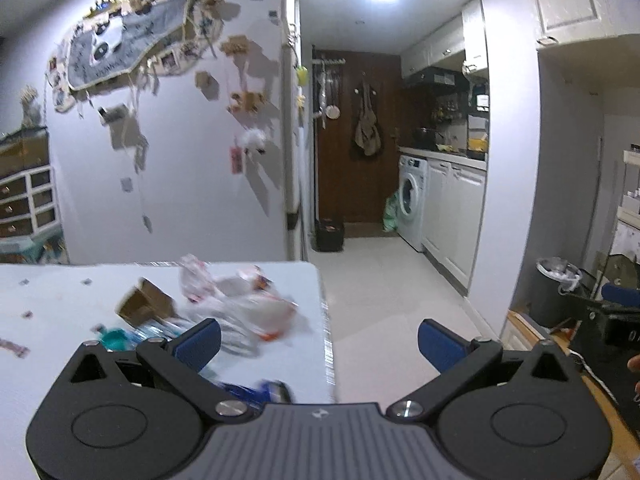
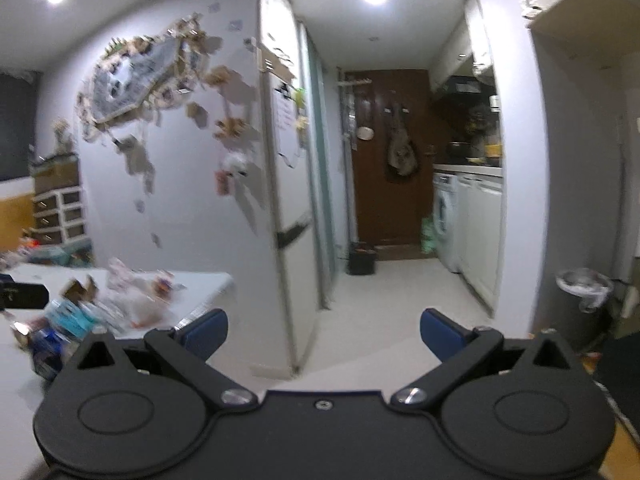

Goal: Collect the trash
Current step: 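Move both open tools back toward the trash on the table, then grasp the teal plastic bag with the left tool while the right tool grasps a clear bag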

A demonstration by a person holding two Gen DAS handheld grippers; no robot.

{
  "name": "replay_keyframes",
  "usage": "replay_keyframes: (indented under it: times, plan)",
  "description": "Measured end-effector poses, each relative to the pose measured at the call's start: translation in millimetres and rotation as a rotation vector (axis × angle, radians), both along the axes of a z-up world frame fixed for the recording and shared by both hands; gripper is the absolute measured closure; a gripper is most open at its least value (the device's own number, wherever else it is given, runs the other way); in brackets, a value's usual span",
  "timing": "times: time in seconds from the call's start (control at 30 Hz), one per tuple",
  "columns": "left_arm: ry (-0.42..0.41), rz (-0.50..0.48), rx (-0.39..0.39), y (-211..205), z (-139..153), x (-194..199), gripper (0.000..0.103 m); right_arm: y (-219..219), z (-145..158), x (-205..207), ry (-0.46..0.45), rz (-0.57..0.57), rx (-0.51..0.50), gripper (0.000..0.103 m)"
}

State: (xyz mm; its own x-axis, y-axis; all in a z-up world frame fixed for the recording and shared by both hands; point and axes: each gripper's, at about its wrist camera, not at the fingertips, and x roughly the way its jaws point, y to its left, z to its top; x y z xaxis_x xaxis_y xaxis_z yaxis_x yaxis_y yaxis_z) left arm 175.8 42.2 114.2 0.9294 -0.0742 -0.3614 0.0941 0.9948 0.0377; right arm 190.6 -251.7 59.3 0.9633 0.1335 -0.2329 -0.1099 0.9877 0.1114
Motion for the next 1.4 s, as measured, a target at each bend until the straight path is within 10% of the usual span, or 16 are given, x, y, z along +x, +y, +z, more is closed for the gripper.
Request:
replay_keyframes:
  times: [0.4, 0.87, 1.4]
  plan:
    - [-0.031, 0.098, 0.046, 103, 22, 29, 0.000, 58, 25, 48, 0.066, 0.093, 0.027, 0.000]
    - [0.136, 0.050, -0.136, 174, -53, 116, 0.006, 129, 16, 112, 0.036, 0.247, -0.006, 0.000]
    - [0.215, -0.047, -0.106, 190, -100, 164, 0.006, 196, -1, 214, 0.237, 0.463, -0.008, 0.013]
